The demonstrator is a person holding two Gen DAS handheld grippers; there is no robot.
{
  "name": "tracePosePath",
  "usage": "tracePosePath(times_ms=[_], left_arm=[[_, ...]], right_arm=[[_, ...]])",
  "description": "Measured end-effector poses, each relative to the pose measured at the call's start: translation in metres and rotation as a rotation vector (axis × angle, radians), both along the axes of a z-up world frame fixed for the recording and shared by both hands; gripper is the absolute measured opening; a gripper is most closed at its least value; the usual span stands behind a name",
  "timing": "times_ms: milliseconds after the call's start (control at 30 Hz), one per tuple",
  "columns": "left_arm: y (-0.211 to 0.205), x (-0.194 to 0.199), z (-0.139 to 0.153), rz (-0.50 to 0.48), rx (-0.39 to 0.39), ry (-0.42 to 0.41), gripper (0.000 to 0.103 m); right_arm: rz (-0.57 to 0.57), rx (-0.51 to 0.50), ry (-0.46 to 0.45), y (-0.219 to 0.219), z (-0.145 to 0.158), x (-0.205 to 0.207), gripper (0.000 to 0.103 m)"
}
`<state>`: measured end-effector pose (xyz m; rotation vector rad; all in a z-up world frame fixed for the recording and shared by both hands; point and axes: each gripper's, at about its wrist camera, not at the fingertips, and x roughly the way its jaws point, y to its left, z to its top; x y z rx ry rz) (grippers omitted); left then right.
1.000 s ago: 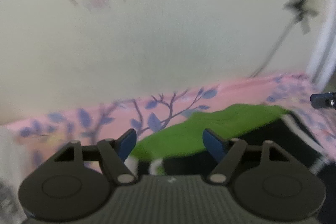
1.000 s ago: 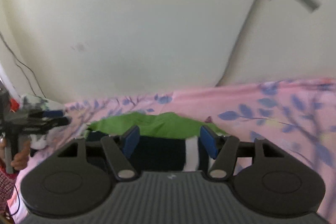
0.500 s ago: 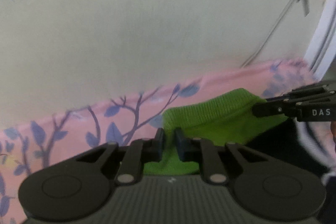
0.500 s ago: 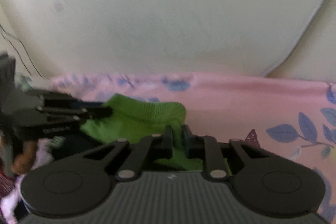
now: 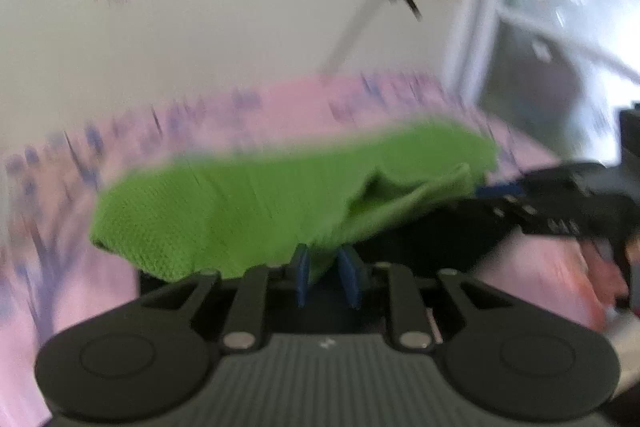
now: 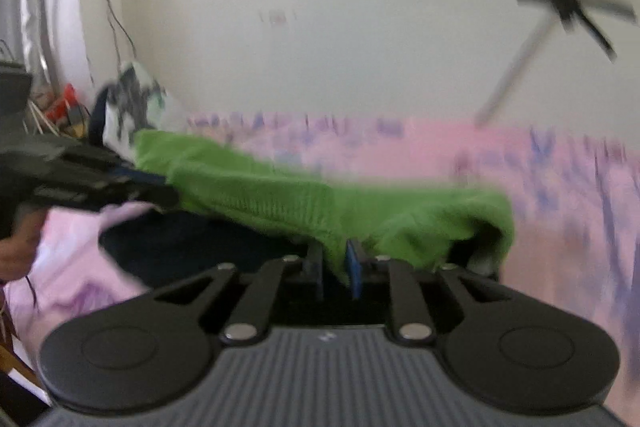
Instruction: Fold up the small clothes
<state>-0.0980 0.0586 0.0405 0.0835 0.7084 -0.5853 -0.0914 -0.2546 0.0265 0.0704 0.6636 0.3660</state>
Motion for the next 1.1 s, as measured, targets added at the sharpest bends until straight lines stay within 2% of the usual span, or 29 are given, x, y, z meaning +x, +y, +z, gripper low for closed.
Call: tracePosePath(times_ms=[33,67,100,133,167,200,267,300,367,400,433,467,500,533,633,700,733,767,800,833,933,1033,1100], left_arm=[[0.002,-0.01,-0.007,-0.011,0.02,0.023,0.021],[0.006,-0.017,-0.009,-0.006,0.037,0.021,0.023],[0.016,-0.024,-0.008,0.016,0.04,0.004,0.029],[0.028,-0.026,0.0,0.066,0.03,-0.022,0.032],[0.043,-0.026,0.006,0.118,0.002,-0.037,0.038],[0.054,-0.025,0.015,0.164,-0.037,-0.043,0.04],[0.075,-0.006,0.029,0.251,-0.132,-0.044,0.04],[0.079,0.008,0.031,0.276,-0.143,-0.053,0.041],[0.073,0.042,0.024,0.339,-0.088,-0.061,0.041],[0.072,0.061,0.015,0.376,-0.058,-0.032,0.038],[0.069,0.082,0.005,0.404,-0.051,0.017,0.035],[0.065,0.098,-0.006,0.415,-0.057,0.057,0.013],[0.06,0.109,-0.015,0.426,-0.035,0.07,0.011],[0.053,0.114,-0.021,0.448,-0.011,0.044,0.011],[0.041,0.115,-0.023,0.473,0.049,0.006,0.011],[0.04,0.104,-0.021,0.451,0.083,-0.019,0.016],[0.044,0.101,-0.021,0.444,0.08,-0.021,0.02],[0.052,0.096,-0.018,0.448,0.061,-0.016,0.029],[0.062,0.088,-0.012,0.466,0.014,-0.023,0.031],[0.071,0.079,-0.007,0.487,-0.031,-0.04,0.033],[0.086,0.056,0.014,0.541,-0.141,-0.1,0.036],[0.069,0.06,0.023,0.459,-0.169,-0.111,0.036],[0.047,0.066,0.018,0.39,-0.166,-0.096,0.037]], right_arm=[[-0.024,0.035,0.03,-0.008,-0.007,-0.004,0.055],[-0.052,0.093,0.021,-0.019,-0.006,-0.012,0.058],[-0.074,0.132,-0.001,-0.027,-0.003,-0.018,0.059],[-0.103,0.176,-0.039,-0.04,0.007,-0.024,0.061],[-0.141,0.219,-0.093,-0.052,0.017,-0.031,0.063],[-0.183,0.252,-0.14,-0.064,0.026,-0.034,0.063],[-0.251,0.267,-0.186,-0.075,0.036,-0.031,0.065],[-0.287,0.243,-0.19,-0.08,0.039,-0.023,0.065],[-0.348,0.198,-0.16,-0.081,0.033,0.004,0.064],[-0.355,0.212,-0.126,-0.083,0.026,0.017,0.064],[-0.347,0.24,-0.077,-0.084,0.017,0.03,0.044],[-0.353,0.23,-0.041,-0.08,0.007,0.04,0.004],[-0.378,0.175,-0.013,-0.074,-0.004,0.048,0.002],[-0.402,0.147,-0.004,-0.071,-0.013,0.051,0.001],[-0.445,0.227,-0.005,-0.074,-0.019,0.041,0.0],[-0.435,0.193,-0.002,-0.071,-0.016,0.032,0.001],[-0.424,0.174,-0.001,-0.069,-0.012,0.028,0.003],[-0.418,0.169,0.0,-0.071,-0.008,0.025,0.017],[-0.419,0.174,-0.019,-0.073,-0.001,0.017,0.031],[-0.43,0.169,-0.05,-0.072,0.002,0.009,0.05],[-0.443,0.166,-0.151,-0.075,0.019,-0.012,0.05],[-0.424,0.196,-0.176,-0.073,0.026,-0.009,0.048],[-0.4,0.181,-0.168,-0.064,0.024,-0.002,0.046]])
